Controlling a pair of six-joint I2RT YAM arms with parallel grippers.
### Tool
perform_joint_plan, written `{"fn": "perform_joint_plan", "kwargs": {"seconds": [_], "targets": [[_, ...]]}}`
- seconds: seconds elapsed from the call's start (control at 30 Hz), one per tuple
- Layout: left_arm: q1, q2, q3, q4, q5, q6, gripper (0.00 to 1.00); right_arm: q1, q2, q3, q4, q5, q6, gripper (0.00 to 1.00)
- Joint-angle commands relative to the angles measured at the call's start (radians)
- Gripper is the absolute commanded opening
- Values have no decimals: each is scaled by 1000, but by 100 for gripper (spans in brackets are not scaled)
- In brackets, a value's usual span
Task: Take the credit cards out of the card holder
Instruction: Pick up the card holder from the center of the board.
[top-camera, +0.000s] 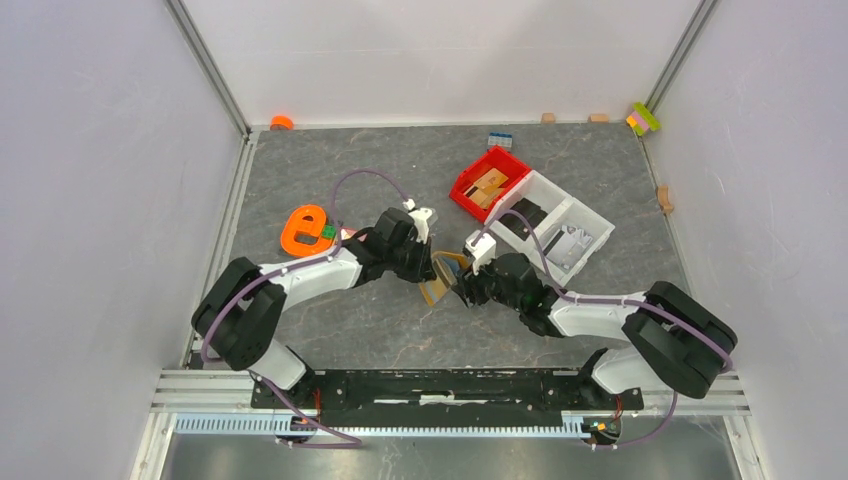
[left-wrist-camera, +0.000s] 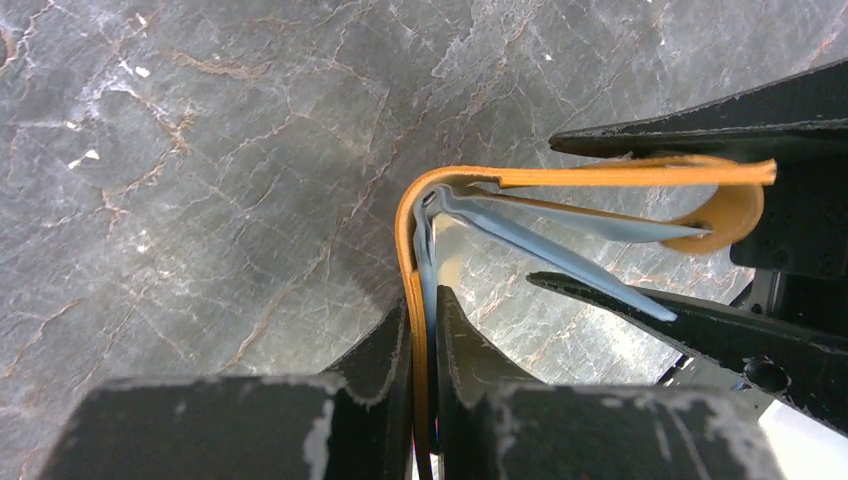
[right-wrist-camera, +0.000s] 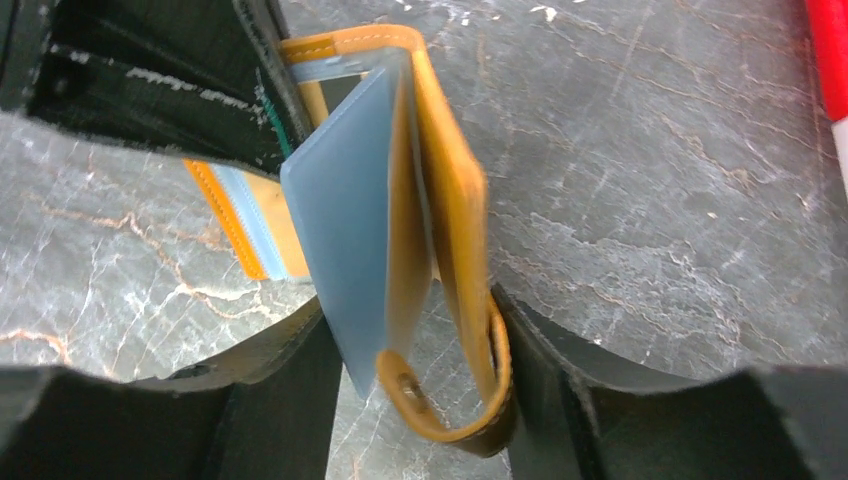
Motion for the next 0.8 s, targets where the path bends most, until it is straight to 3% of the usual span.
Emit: {"fn": "perform_joint_plan", "kwargs": {"seconds": [0.0, 0.1, 0.27, 0.43, 0.63, 0.77], "targets": [[7, 54, 41, -20, 27, -26, 3, -1, 16, 49, -3, 115, 32, 53], [9, 69, 53, -39, 6, -19, 9, -1, 25, 56, -6, 113, 41, 38], [9, 58, 49, -43, -8, -13, 34, -2, 18, 62, -13, 88, 68, 13], [13, 29, 14, 12, 32, -31, 57, -59, 10, 49, -31, 61, 171, 0], [24, 57, 15, 42, 108, -32, 59, -156, 28, 12, 45, -137, 277, 0], [26, 71, 4, 84, 102, -22, 53, -172, 49, 12, 64, -189, 293, 0]]}}
